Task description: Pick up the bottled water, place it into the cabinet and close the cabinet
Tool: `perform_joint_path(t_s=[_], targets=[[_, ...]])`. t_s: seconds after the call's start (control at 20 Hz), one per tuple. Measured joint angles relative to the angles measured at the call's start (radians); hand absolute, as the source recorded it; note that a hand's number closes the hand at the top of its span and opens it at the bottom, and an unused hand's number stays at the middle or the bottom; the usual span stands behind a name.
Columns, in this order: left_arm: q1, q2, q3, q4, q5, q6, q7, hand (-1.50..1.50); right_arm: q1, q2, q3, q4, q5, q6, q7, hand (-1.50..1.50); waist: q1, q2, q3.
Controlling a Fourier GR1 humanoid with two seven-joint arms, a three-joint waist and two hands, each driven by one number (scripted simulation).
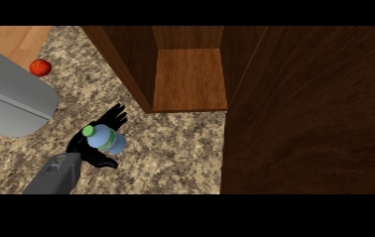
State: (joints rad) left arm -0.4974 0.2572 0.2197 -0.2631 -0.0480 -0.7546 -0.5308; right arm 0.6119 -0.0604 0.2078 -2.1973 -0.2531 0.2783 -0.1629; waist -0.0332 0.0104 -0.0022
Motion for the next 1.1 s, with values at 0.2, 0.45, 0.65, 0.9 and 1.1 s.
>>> perform_joint_path(t_s=[0.2,0.45,0.65,0.9,1.1], targets=[[0.001,-0.011,0.004,0.004,0.018,-0.020,0.016,-1.50,0.006,0.005,0.013,0.010,0.006,0.002,-0.008,-1.50,0.001,-0.002,0.002],[-0.010,-0.032,-0.004,-0.012,0.031,-0.048,0.043,-1.50,-0.012,0.018,0.027,0.020,0.017,-0.012,0.001,-1.50,0.003,-0.003,0.002],[0.013,-0.056,-0.034,-0.033,0.020,-0.068,0.044,1.50,-0.016,0.013,0.015,0.033,0.012,-0.011,-0.004,-1.50,0.007,-0.003,0.000],[0.013,-0.080,-0.046,-0.048,0.026,-0.065,0.044,1.50,-0.003,0.013,0.021,0.024,0.019,-0.014,-0.005,-1.50,0.006,-0.004,0.000],[0.015,-0.090,-0.056,-0.058,0.029,-0.064,0.045,1.50,-0.014,0.013,0.017,0.039,0.022,-0.014,-0.012,-1.50,0.009,-0.004,0.000]])
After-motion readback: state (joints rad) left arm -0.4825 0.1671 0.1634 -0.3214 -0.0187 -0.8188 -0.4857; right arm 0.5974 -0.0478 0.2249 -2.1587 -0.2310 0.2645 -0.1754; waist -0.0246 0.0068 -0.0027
